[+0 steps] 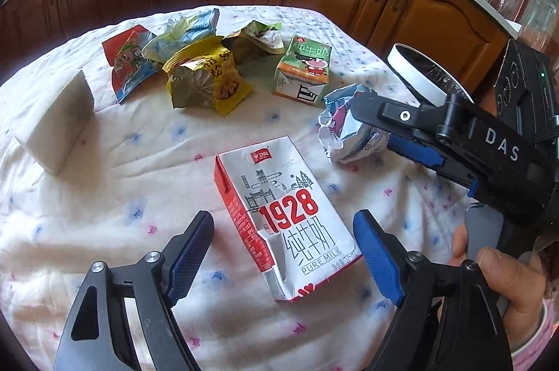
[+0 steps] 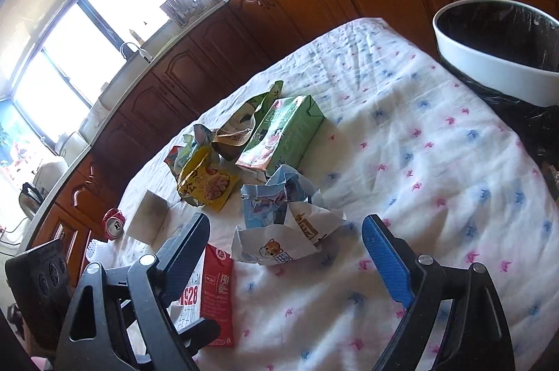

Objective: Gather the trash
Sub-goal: 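Grasp the white-and-red milk carton with the left tool while the right tool grasps the blue-white wrapper, then carry the milk carton with the left tool while the right tool carries the wrapper over the bin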

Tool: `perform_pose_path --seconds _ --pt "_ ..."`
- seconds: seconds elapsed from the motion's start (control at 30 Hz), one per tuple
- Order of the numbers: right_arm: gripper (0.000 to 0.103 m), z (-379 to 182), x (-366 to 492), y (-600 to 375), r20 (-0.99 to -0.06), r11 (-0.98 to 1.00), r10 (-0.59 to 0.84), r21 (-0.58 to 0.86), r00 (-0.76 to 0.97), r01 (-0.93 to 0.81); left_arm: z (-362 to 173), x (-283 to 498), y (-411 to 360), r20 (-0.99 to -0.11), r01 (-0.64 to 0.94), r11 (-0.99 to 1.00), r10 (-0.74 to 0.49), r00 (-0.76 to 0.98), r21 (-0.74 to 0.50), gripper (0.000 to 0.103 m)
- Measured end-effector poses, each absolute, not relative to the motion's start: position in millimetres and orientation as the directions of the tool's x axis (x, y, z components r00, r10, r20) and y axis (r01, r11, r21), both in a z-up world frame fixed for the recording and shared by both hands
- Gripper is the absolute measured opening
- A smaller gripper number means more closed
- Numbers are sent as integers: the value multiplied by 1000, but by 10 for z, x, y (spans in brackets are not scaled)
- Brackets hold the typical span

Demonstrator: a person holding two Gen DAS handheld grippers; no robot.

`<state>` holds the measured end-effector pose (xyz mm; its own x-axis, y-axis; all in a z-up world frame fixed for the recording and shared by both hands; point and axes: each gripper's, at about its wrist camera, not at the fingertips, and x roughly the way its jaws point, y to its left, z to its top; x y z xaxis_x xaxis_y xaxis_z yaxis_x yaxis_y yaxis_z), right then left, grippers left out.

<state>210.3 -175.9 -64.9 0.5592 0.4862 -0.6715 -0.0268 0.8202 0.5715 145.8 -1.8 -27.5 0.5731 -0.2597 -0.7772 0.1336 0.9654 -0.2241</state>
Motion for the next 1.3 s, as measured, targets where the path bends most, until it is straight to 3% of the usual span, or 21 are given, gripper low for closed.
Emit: perform_pose_path --seconds 0.03,0.1,0.13,0.27,0.53,1.3 --pt "85 -672 2111 -1749 -676 822 486 569 554 -28 -272 1467 -18 -774 134 967 -253 581 -215 80" --pt "64 -687 2110 -1745 -680 826 484 562 551 -32 -275 1491 -8 -769 141 968 -249 589 -206 73" --pt "51 -703 2108 -1760 -681 823 487 567 547 -28 -282 1504 3 -766 149 965 -262 587 -216 64" --pt "25 -667 2060 -1851 -671 823 477 568 567 -21 -261 1523 15 -751 182 963 -269 603 -199 47" --pt "14 -467 1868 -2055 -657 844 429 537 620 -15 -210 1552 42 -737 201 953 -301 606 -225 44" --pt "12 -88 1582 -2927 -612 862 253 494 749 112 78 1829 -594 -681 366 904 -413 605 -223 44"
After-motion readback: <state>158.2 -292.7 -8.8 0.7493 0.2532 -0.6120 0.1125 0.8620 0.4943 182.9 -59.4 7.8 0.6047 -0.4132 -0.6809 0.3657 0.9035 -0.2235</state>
